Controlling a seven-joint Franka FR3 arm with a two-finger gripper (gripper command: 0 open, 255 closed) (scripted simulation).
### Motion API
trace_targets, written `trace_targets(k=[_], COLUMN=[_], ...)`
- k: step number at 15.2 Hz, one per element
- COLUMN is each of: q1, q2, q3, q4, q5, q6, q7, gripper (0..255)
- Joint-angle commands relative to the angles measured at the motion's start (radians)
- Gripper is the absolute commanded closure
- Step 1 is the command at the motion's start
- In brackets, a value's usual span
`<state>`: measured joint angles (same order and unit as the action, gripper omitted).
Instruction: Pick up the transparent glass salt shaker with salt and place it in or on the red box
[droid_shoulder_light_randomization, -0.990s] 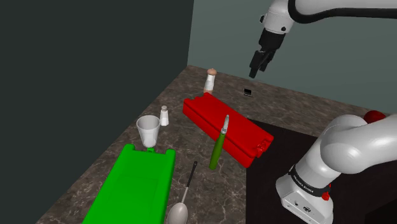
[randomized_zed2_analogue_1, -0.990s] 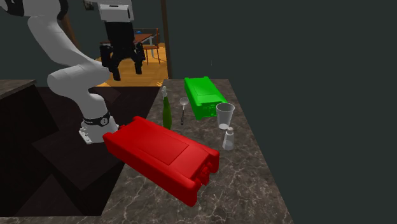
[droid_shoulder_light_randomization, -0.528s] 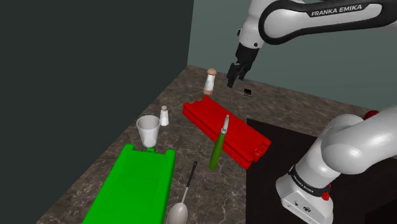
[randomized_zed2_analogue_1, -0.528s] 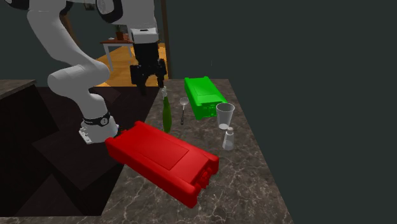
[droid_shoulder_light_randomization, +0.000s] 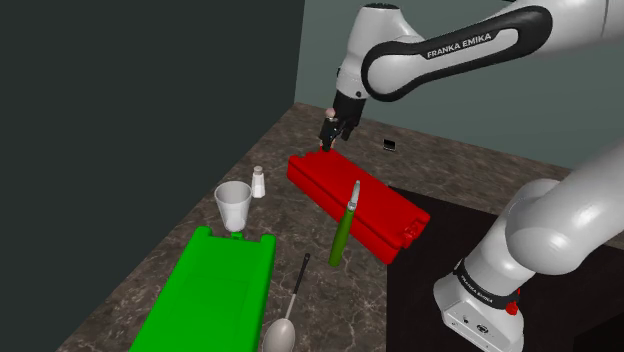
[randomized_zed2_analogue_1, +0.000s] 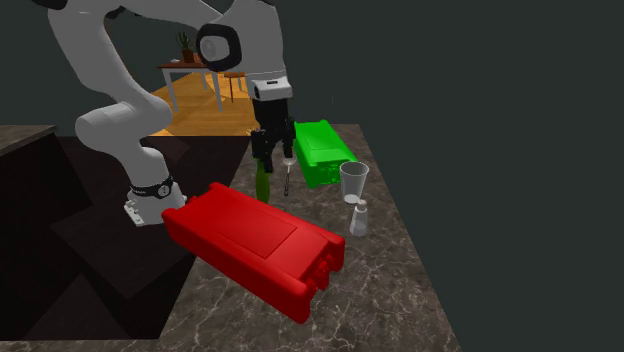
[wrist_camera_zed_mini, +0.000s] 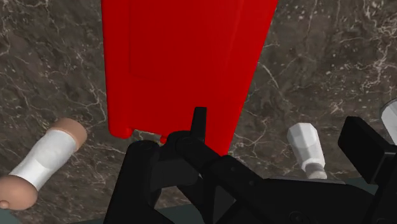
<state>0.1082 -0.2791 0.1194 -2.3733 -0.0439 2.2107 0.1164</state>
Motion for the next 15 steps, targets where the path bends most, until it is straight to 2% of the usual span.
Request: trace_targets(k=[1,8,15], q1=[0.005,0.026,0.076], q2=[0.072,0.322,0.578], q3=[0.017,0.060,0.063], q4=[0.019,0.147,0.339], q5=[-0.008,-0.070,-0.160], q6=[0.063,0.212,0.300], q7=[0.027,0.125,0.227], gripper=[0,0,0])
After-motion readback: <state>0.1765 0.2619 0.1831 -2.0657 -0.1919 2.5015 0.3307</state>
